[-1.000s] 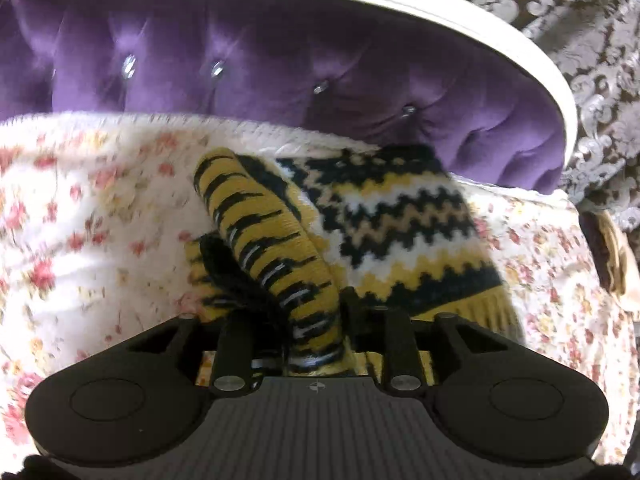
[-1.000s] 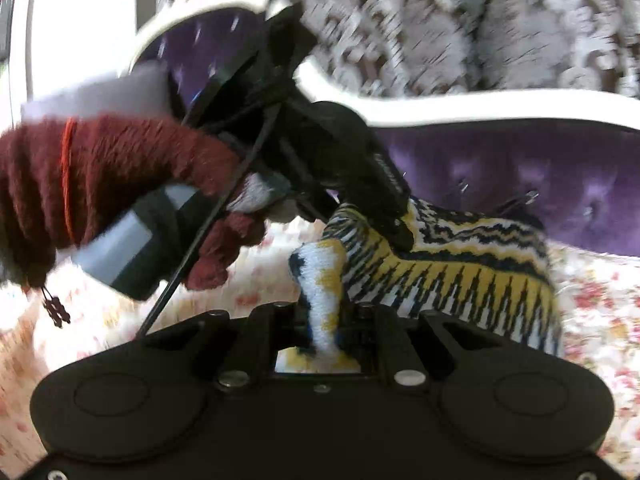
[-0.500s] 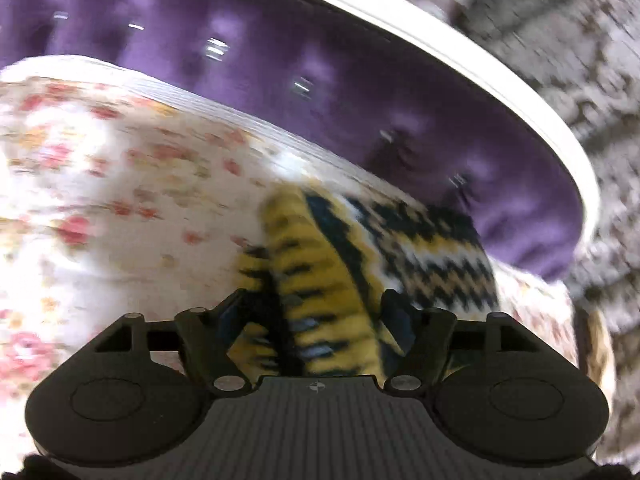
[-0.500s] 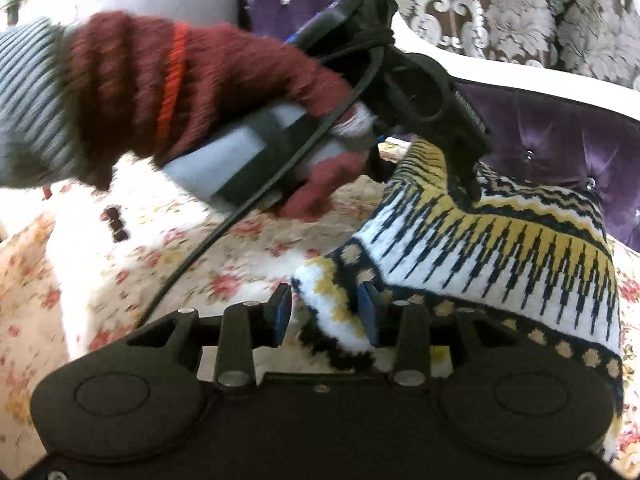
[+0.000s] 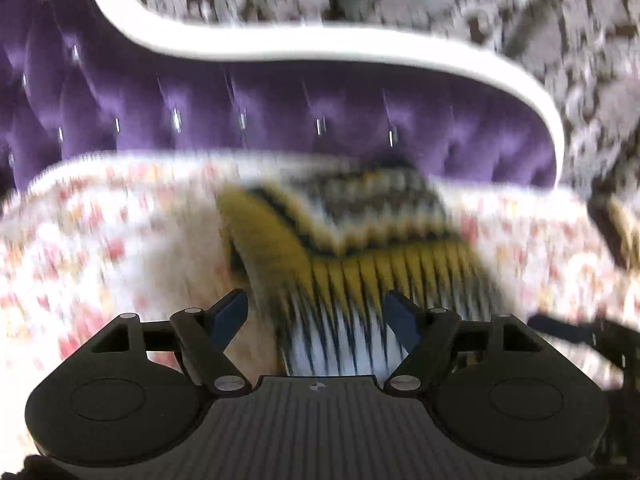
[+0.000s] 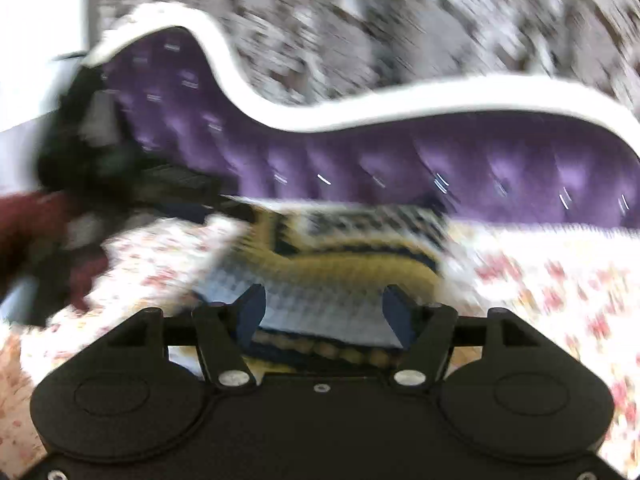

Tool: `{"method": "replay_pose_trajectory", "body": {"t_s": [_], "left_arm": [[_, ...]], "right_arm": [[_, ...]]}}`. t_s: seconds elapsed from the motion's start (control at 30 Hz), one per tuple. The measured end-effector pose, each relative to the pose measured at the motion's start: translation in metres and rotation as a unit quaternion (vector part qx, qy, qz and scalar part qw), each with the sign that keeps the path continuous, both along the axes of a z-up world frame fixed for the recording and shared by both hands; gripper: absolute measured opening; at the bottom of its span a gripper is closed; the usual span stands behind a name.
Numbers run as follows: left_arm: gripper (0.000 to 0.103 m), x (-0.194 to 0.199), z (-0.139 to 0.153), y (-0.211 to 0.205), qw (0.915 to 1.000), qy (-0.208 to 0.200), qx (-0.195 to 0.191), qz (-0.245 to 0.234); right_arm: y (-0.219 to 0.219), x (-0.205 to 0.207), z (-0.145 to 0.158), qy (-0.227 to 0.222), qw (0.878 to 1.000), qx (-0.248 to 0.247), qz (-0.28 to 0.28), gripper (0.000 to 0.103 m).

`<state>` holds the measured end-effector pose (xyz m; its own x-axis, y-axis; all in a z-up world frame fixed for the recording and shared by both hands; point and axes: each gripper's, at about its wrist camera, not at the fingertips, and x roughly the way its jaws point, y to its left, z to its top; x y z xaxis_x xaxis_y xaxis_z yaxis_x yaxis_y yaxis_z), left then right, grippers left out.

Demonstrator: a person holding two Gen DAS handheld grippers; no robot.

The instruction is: Fold small clothes

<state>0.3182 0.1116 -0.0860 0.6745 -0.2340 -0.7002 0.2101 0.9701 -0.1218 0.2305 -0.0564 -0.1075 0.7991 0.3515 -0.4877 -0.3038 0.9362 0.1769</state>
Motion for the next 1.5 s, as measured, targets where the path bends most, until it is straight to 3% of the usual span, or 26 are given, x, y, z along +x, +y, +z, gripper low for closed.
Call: {"method": "replay_pose_trajectory", "body": {"t_s": [0.1,0.17,0.33,0.4,0.57,0.73,0.9,1.0,1.1,1.17,1.23,1.3,1.5], "left_arm": [[0.075,-0.009,-0.034,-0.002,0.9990,0.044,0.005,0.008],[0.079,-0.020,-0.046,0.004,0.9991,0.037,-0.011,0.017],[0.079,-0.029,-0.037,0.009,0.9986,0.051,-0.009,0.009],[0.079,-0.033,-0.019,0.014,0.9995,0.025,-0.016,0.015],[0.080,-0.020,0.023,0.017,0.9985,-0.038,-0.014,0.037],[0.097,0.029,0.024,0.008,0.9974,-0.039,0.022,0.056],[0.097,0.064,-0.005,0.001,0.9966,-0.006,0.045,0.068],[0.103,0.074,-0.035,0.000,0.9959,0.012,0.067,0.060],[0.103,0.066,-0.046,0.013,0.9978,-0.002,0.027,0.061],[0.103,0.065,-0.048,0.019,0.9982,0.001,0.007,0.059],[0.103,0.069,-0.049,0.026,0.9978,0.020,-0.024,0.059],[0.102,0.066,-0.048,0.038,0.9946,0.039,-0.071,0.064],[0.102,0.032,-0.045,0.058,0.9899,0.060,-0.121,0.042]], "right_arm": [[-0.004,0.003,-0.024,0.060,0.998,-0.018,-0.014,0.069],[-0.005,0.001,-0.038,0.089,0.996,-0.024,-0.017,0.072],[-0.012,-0.009,-0.040,0.096,0.995,-0.016,-0.007,0.079],[-0.018,-0.004,-0.034,0.103,0.995,-0.005,0.005,0.088],[-0.035,-0.003,0.014,0.005,1.000,0.018,-0.020,0.103],[-0.026,0.062,0.039,-0.011,1.000,-0.008,-0.012,0.103],[-0.013,0.139,0.027,0.033,0.999,-0.010,-0.019,0.102],[-0.006,0.165,0.008,0.063,0.997,-0.022,-0.033,0.103],[-0.004,0.180,-0.021,0.105,0.992,-0.052,-0.042,0.103],[-0.012,0.181,-0.038,0.117,0.992,-0.025,-0.041,0.103],[-0.021,0.179,-0.043,0.123,0.992,0.007,-0.042,0.103],[-0.023,0.176,-0.043,0.120,0.992,0.008,-0.034,0.103],[-0.037,0.172,-0.045,0.131,0.991,0.038,-0.009,0.103]]}}
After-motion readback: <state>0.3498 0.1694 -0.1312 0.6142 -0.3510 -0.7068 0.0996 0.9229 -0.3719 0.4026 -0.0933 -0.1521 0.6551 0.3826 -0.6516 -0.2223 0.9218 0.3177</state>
